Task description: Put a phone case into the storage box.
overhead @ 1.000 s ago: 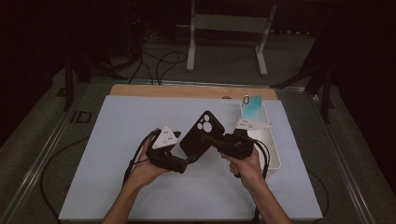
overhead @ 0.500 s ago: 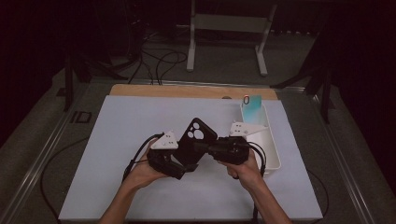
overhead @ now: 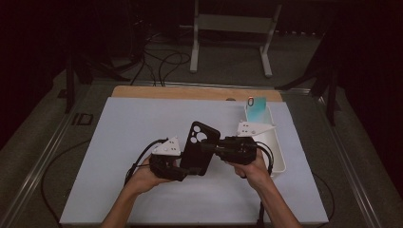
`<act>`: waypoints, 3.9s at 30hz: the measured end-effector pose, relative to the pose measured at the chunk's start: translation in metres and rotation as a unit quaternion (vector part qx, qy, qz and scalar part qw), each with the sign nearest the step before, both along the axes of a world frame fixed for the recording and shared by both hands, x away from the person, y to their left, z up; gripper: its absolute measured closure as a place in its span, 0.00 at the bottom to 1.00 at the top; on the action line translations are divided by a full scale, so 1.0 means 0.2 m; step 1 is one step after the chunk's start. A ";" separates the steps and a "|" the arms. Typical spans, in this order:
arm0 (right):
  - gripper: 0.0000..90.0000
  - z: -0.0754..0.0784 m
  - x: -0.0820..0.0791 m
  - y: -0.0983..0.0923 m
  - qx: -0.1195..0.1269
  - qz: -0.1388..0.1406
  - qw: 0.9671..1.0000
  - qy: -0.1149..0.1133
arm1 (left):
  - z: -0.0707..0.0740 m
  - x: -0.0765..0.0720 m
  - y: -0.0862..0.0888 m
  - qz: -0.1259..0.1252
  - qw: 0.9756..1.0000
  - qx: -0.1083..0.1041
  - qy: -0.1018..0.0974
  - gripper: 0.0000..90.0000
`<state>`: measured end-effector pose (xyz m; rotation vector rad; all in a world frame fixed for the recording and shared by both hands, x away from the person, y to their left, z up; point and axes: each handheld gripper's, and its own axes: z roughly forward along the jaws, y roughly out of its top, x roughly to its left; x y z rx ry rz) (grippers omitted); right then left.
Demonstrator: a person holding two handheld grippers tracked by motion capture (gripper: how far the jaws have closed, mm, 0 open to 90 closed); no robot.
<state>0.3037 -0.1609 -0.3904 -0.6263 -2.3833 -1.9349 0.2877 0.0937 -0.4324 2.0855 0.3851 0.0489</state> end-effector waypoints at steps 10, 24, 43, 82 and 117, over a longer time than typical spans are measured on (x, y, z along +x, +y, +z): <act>0.55 0.01 -0.03 0.01 -0.038 -0.015 0.999 -0.036 | 0.01 -0.01 0.01 0.005 1.000 -0.017 -0.001 0.94; 0.34 -0.02 -0.03 0.05 -0.078 -0.042 0.995 -0.045 | 0.03 -0.01 0.02 0.027 0.999 -0.019 -0.015 0.95; 0.10 -0.01 -0.04 0.03 -0.095 -0.103 0.990 -0.033 | 0.08 -0.01 0.14 0.135 0.989 -0.045 -0.035 0.95; 0.09 0.15 0.05 0.16 -0.023 -0.164 0.986 0.022 | 0.01 -0.04 0.05 0.164 0.984 -0.019 -0.064 0.95; 0.14 0.10 0.04 0.21 -0.039 -0.197 0.979 0.032 | 0.01 -0.06 0.02 0.166 0.984 -0.019 -0.061 0.39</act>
